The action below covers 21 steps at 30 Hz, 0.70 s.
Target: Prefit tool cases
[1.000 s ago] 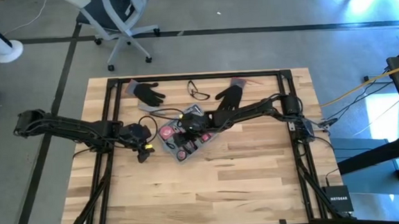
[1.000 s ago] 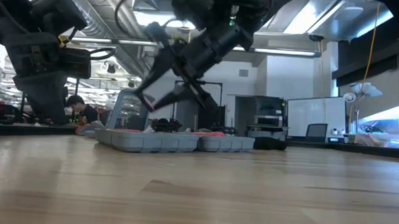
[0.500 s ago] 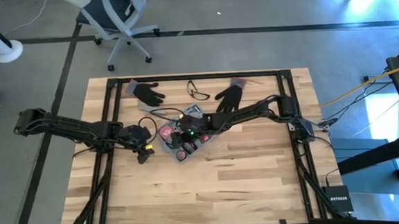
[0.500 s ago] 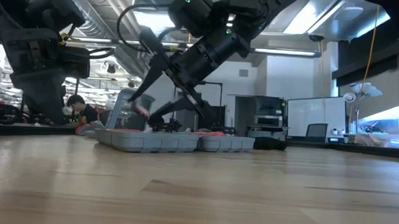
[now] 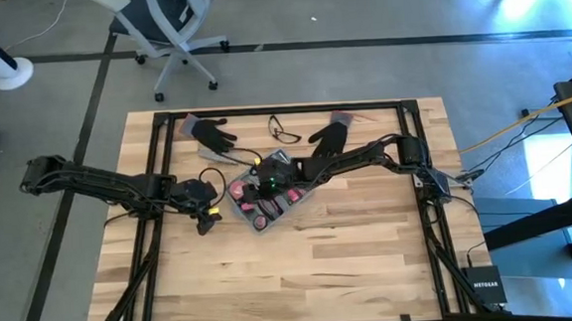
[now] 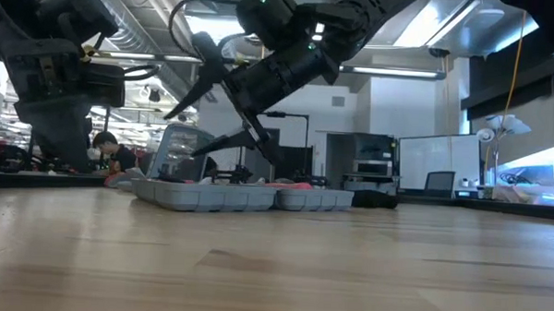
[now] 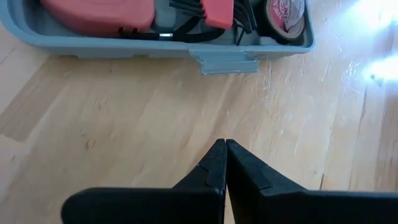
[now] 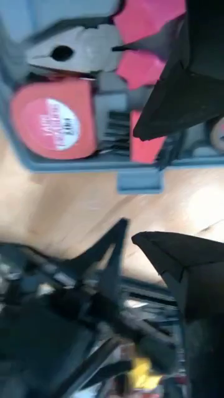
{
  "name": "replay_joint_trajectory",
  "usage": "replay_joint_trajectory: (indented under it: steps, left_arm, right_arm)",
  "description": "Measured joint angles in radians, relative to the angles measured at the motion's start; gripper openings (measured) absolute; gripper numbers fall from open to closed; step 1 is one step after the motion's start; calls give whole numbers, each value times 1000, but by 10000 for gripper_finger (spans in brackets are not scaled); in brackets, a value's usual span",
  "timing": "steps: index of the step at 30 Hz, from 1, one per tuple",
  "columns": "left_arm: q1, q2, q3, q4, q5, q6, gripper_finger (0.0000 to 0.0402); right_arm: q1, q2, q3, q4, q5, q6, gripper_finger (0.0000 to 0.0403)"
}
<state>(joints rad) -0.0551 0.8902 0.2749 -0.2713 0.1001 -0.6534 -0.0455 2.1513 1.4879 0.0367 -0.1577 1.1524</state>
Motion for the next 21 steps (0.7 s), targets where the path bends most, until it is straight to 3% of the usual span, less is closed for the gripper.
replay_joint_trajectory:
  steps: [4,8,12,15,18,21]
  left_arm:
    - [0,0,0,0,-2,35,0]
    - [0,0,0,-1,-34,78,0]
    - [0,0,0,-12,-34,76,0]
    - [-4,-13,0,3,-35,57,0]
    - [-13,-34,0,18,-74,84,0]
    - [-16,-37,0,-16,-160,77,0]
  right_arm:
    - [-11,0,0,-8,-145,-108,229]
    - [-7,-1,38,-76,-176,-207,211]
    - [-14,-26,157,-430,53,-323,174]
    - [-48,-34,248,-656,201,-442,112]
    - [-104,-36,296,-809,247,-534,25]
    - [-183,-36,265,-882,237,-527,12]
